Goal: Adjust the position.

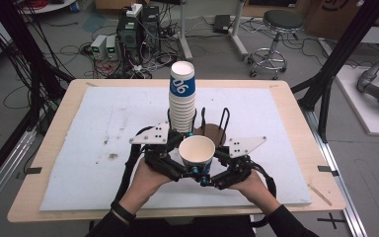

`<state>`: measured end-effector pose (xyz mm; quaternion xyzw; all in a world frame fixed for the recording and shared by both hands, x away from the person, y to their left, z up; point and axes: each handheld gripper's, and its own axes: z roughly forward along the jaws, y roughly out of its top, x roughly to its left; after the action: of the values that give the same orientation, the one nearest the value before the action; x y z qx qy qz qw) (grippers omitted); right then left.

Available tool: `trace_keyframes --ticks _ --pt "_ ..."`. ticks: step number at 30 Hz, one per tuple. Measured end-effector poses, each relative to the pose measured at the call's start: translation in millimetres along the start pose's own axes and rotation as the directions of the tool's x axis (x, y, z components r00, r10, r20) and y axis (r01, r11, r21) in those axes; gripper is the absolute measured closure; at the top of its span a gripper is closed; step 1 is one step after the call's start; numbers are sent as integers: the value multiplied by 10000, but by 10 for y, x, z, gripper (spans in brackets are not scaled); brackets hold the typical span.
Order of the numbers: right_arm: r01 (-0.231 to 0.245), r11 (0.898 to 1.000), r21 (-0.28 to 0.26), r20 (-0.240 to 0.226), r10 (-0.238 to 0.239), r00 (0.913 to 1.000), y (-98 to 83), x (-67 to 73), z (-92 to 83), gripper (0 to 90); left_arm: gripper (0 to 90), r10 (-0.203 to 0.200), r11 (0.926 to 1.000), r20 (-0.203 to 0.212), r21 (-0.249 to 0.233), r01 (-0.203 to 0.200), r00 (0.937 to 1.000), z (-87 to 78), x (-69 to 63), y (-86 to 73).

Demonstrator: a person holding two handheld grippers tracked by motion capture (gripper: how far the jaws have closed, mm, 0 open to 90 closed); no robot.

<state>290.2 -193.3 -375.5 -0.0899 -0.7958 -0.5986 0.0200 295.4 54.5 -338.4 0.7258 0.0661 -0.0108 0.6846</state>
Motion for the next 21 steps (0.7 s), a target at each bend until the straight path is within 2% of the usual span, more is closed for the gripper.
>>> trace_keyframes --ticks 5,13,15,16,21 --pt "-175 9993 -324 24 176 9998 -19 3 11 305 201 -55 9998 2 -194 55 10000 10 22 -1" --pt "-123 9996 -274 278 130 9995 -41 16 19 293 235 60 9999 92 88 -61 9999 6 41 0" --pt "-160 9994 -303 352 171 9992 -37 23 20 249 239 160 9997 84 163 -161 9998 4 38 3" --pt "-208 9991 -376 378 223 9990 -30 25 21 221 240 223 9994 23 253 -224 9997 6 36 4" --pt "-376 9958 -830 429 412 9982 4 31 -1 210 241 337 9987 24 383 -338 9994 21 32 -5"
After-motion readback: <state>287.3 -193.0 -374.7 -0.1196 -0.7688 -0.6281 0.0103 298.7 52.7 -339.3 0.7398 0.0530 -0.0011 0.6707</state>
